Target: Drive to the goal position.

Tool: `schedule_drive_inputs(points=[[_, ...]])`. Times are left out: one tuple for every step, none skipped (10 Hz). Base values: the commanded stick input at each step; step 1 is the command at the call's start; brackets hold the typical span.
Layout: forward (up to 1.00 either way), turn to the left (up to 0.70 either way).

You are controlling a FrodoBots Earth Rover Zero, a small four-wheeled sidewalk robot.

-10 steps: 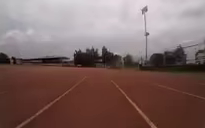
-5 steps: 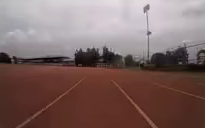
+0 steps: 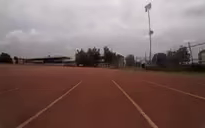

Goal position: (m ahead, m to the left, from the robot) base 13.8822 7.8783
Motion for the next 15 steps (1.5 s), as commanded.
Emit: schedule_drive_inputs(points=[[0.70,0.00],[0.70,0.00],[0.70,0.00],[0.70,0.00],[0.70,0.00],[0.70,0.00],[0.70,0.00],[0.70,0.00],[0.70,0.00],[0.70,0.00],[0.70,0.00],[0.70,0.00],[0.70,0.00],[0.70,0.00],[0.70,0.00]])
